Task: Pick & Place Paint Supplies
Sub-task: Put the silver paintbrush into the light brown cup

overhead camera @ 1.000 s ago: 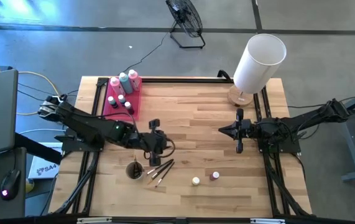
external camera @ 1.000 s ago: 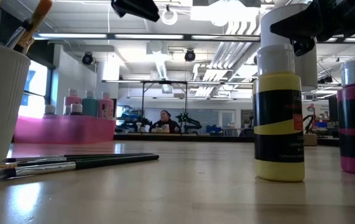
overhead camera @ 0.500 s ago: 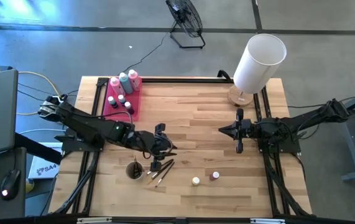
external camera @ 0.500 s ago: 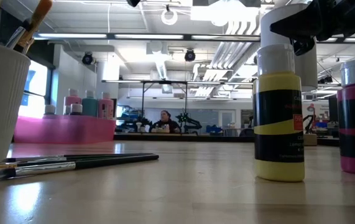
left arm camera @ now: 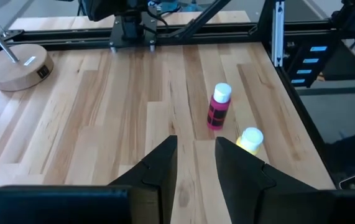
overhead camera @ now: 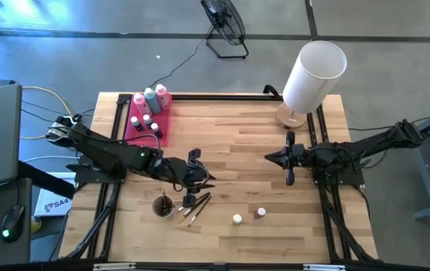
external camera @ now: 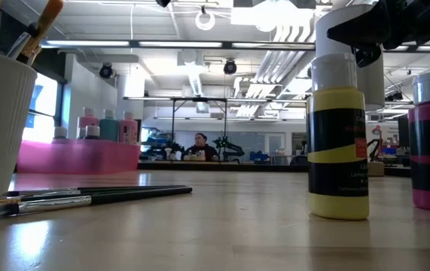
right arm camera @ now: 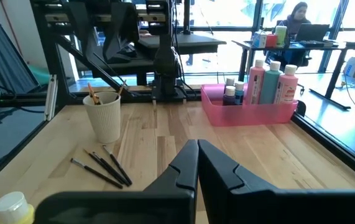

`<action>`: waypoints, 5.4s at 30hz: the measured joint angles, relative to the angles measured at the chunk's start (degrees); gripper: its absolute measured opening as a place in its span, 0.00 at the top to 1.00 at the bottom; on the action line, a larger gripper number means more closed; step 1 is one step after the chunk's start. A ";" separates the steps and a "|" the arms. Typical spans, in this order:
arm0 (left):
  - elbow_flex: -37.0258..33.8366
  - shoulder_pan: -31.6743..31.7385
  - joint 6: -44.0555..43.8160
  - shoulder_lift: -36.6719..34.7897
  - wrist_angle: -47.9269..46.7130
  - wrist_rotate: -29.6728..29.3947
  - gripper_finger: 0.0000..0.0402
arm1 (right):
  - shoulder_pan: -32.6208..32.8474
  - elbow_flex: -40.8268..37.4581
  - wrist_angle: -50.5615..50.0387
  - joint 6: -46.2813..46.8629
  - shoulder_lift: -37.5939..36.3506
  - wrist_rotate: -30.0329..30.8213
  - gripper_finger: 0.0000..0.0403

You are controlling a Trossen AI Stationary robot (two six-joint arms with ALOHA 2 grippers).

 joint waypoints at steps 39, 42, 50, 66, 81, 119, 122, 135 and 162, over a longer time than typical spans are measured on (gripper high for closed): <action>0.02 0.00 0.00 0.02 -0.12 -0.09 0.73 | 0.00 0.00 0.00 0.00 0.00 0.00 0.99; 0.02 0.00 0.00 0.02 0.13 -0.09 0.73 | 0.00 0.01 0.00 0.00 0.00 0.00 0.99; 0.02 0.00 -1.22 0.02 1.09 0.17 0.73 | 0.00 0.01 0.00 0.00 0.00 0.00 0.99; 0.02 0.00 -4.57 0.02 -0.18 0.18 0.74 | -0.01 0.00 0.00 0.00 0.00 0.00 0.99; 0.04 0.00 -7.56 0.02 -2.35 1.18 0.73 | 0.01 0.00 0.00 0.00 0.00 -0.02 0.99; 0.04 0.00 -7.98 0.02 -1.93 1.57 0.74 | 0.00 0.01 0.02 0.00 -0.01 0.00 0.99; 0.04 0.00 -7.98 0.02 -2.09 1.57 0.74 | 0.00 0.00 0.01 0.00 -0.01 0.00 0.99; 0.04 0.00 -9.05 0.02 -3.66 1.62 0.74 | -0.01 0.00 1.62 1.45 0.00 -10.48 0.99; 3.53 2.43 -14.99 5.58 -7.47 3.68 0.74 | -0.01 0.00 6.06 0.15 0.41 -13.69 0.99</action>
